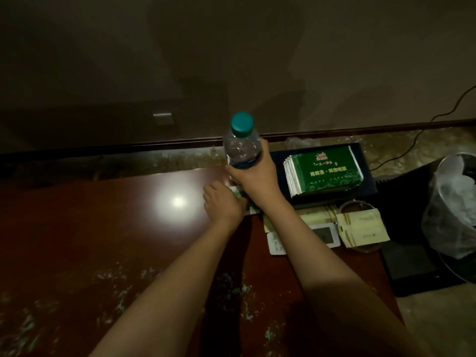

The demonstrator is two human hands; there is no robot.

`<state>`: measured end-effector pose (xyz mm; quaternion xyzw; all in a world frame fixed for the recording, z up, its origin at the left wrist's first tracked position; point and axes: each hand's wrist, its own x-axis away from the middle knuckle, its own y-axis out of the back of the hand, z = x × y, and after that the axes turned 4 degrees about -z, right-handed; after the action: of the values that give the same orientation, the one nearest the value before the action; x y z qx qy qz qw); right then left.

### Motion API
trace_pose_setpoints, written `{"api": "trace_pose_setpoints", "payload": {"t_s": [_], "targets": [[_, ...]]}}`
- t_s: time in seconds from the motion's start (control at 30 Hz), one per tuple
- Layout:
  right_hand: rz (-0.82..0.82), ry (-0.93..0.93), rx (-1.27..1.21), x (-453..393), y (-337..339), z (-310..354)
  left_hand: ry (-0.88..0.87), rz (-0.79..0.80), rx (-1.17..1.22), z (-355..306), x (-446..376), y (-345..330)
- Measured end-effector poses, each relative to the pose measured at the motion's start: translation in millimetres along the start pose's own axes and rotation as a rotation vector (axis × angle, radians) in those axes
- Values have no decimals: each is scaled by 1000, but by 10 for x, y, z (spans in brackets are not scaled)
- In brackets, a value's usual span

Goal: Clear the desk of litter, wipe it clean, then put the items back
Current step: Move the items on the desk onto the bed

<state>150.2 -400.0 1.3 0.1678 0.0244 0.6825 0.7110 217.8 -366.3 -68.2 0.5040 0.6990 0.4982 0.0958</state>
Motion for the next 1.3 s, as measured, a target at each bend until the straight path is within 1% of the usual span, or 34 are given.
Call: {"api": "trace_pose_setpoints", "payload": {"t_s": [0.1, 0.2, 0.27, 0.33, 0.43, 0.53, 0.6, 0.7, 0.8, 0.93, 1.03, 1.3], "targets": [[-24, 9, -57, 33, 40, 8, -35, 88, 245, -70, 114, 43], [-54, 6, -115, 151, 132, 91, -21, 147, 393, -74, 268, 175], [-98, 19, -162, 288, 200, 203, 9, 141, 429, 24, 362, 326], [-135, 48, -207, 478, 280, 345, 78, 111, 487, 180, 452, 522], [-132, 74, -205, 865, 383, 485, 208, 26, 670, 444, 640, 895], [-28, 72, -128, 1363, 384, 529, 265, -49, 786, 726, 943, 1263], [41, 83, -78, 1697, 302, 562, 269, -74, 846, 913, 1233, 1508], [149, 105, -61, 2156, 62, 656, 272, -92, 907, 1249, 1706, 1820], [239, 160, -81, 2631, -248, 807, 306, -161, 954, 1726, 2104, 2090], [416, 264, -42, 3260, -713, 969, 353, -338, 948, 2411, 2573, 2451], [543, 307, -43, 3786, -1066, 1069, 370, -422, 986, 2943, 2940, 2723], [919, 331, 20, 5598, -2016, 1046, 478, -745, 1115, 4550, 4329, 3248]]}}
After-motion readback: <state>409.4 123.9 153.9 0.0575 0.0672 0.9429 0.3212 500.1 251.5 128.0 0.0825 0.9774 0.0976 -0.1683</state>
